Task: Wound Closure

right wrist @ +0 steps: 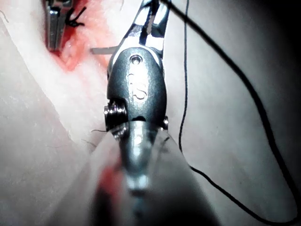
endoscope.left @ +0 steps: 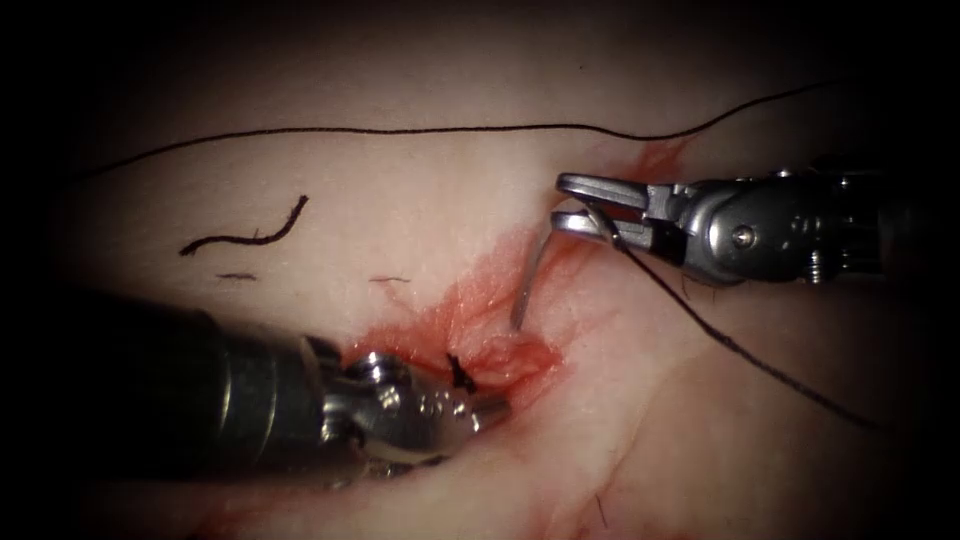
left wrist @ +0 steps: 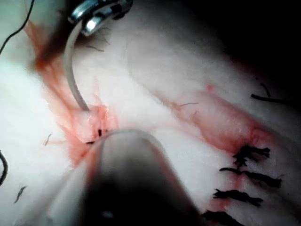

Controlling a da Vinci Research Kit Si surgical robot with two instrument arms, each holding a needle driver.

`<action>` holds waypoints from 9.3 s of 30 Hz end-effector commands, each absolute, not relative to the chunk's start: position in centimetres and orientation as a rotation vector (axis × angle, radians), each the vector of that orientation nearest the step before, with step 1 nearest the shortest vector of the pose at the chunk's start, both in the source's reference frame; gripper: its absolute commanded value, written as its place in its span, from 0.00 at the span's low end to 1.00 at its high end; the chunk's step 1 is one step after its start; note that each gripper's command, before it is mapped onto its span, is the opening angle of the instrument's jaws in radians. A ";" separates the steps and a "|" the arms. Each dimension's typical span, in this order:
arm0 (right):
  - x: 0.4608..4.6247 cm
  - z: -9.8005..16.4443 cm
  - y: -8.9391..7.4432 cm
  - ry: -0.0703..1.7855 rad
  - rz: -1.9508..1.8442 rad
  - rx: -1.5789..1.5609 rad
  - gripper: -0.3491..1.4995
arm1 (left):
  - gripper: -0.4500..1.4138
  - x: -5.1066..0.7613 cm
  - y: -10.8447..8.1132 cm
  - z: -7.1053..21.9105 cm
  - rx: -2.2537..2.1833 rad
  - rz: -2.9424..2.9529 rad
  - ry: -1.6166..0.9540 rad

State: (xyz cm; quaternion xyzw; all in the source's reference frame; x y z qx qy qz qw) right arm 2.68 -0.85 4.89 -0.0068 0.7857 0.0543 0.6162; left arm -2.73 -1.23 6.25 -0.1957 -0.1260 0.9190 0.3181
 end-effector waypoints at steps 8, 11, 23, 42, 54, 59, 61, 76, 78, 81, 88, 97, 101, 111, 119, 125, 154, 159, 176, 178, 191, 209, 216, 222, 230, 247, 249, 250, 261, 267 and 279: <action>2.78 4.9 -0.7 1.812 0.207 -0.008 0.00 | 0.00 -2.78 -1.2 6.3 -0.515 2.418 -0.331; 2.79 5.0 -0.7 1.810 0.225 0.008 0.00 | 0.00 -2.78 -1.2 6.3 -0.515 2.418 -0.331; 2.82 5.1 -0.5 1.730 0.240 0.052 0.00 | 0.00 -2.78 -1.2 6.3 -0.515 2.418 -0.330; 2.83 5.2 -0.4 1.720 0.387 0.214 0.00 | 0.00 -2.78 -1.2 6.3 -0.515 2.418 -0.330; 2.85 5.2 -0.5 1.685 0.563 0.424 0.00 | 0.00 -2.78 -1.3 6.3 -0.512 2.420 -0.329; 2.87 5.2 -0.5 1.665 0.619 0.491 0.00 | 0.00 -2.78 -1.3 6.3 -0.512 2.420 -0.329; 2.88 5.3 -0.6 1.662 0.633 0.509 0.00 | 0.00 -2.78 -1.3 6.3 -0.512 2.420 -0.329; 2.88 5.3 -0.5 1.664 0.604 0.475 0.00 | 0.00 -2.78 -1.3 6.3 -0.512 2.420 -0.329; 2.88 5.3 -0.5 1.661 0.603 0.475 0.00 | 0.00 -2.78 -1.3 6.3 -0.512 2.420 -0.329; 2.87 5.3 -0.5 1.641 0.629 0.510 0.00 | 0.00 -2.78 -1.3 6.3 -0.512 2.420 -0.329; 2.87 5.3 -0.5 1.649 0.526 0.401 0.00 | 0.00 -2.78 -1.3 6.3 -0.512 2.420 -0.329; 2.85 5.2 -0.5 1.703 0.217 0.079 0.00 | 0.00 -2.78 -1.3 6.3 -0.508 2.421 -0.330; 2.86 5.1 -0.5 1.710 0.085 -0.037 0.00 | 0.00 -2.78 -1.3 6.3 -0.508 2.421 -0.330; 2.90 5.1 -0.6 1.722 -0.049 -0.127 0.00 | 0.00 -2.78 -1.3 6.3 -0.508 2.421 -0.330; 2.90 5.1 -0.6 1.716 -0.053 -0.117 0.00 | 0.00 -2.78 -1.3 6.3 -0.508 2.421 -0.330; 2.75 4.8 -0.5 1.742 0.041 -0.008 0.00 | 0.00 -2.77 -1.3 6.3 -0.509 2.422 -0.330; 2.77 4.9 -0.6 1.745 0.048 0.013 0.00 | 0.00 -2.77 -1.3 6.3 -0.509 2.422 -0.331; 2.78 4.9 -0.6 1.740 0.042 0.015 0.00 | 0.00 -2.77 -1.3 6.3 -0.509 2.422 -0.331; 2.79 5.0 -0.7 1.702 0.007 0.033 0.00 | 0.00 -2.77 -1.3 6.3 -0.509 2.422 -0.331; 2.81 5.0 -0.7 1.702 0.004 0.032 0.00 | 0.00 -2.77 -1.3 6.3 -0.509 2.422 -0.331; 2.92 5.1 -0.8 1.705 0.010 0.054 0.00 | 0.00 -2.77 -1.3 6.3 -0.509 2.422 -0.331; 2.97 5.3 -1.1 1.647 -0.044 0.088 0.00 | 0.00 -2.77 -1.3 6.3 -0.509 2.422 -0.332; 3.02 5.4 -1.2 1.634 -0.061 0.098 0.00 | 0.00 -2.77 -1.3 6.3 -0.509 2.422 -0.332; 3.00 5.3 -1.1 1.638 -0.009 0.129 0.00 | 0.00 -2.77 -1.3 6.3 -0.505 2.423 -0.332; 2.93 5.2 -0.8 1.657 0.176 0.264 0.00 | 0.00 -2.77 -1.3 6.3 -0.502 2.424 -0.332; 2.94 5.2 -0.8 1.611 0.460 0.524 0.00 | 0.00 -2.76 -1.3 6.3 -0.487 2.428 -0.335; 2.94 5.2 -0.8 1.605 0.478 0.547 0.00 | 0.00 -2.76 -1.3 6.3 -0.488 2.429 -0.335; 2.95 5.2 -0.8 1.603 0.486 0.555 0.00 | 0.00 -2.75 -1.3 6.3 -0.488 2.429 -0.336; 2.94 5.3 -0.8 1.553 0.555 0.636 0.00 | 0.00 -2.75 -1.3 6.3 -0.488 2.429 -0.337; 2.94 5.3 -0.8 1.510 0.642 0.722 0.00 | 0.00 -2.75 -1.3 6.3 -0.488 2.429 -0.337; 2.91 5.4 -0.9 1.398 0.828 0.881 0.00 | 0.00 -2.75 -1.3 6.3 -0.488 2.429 -0.337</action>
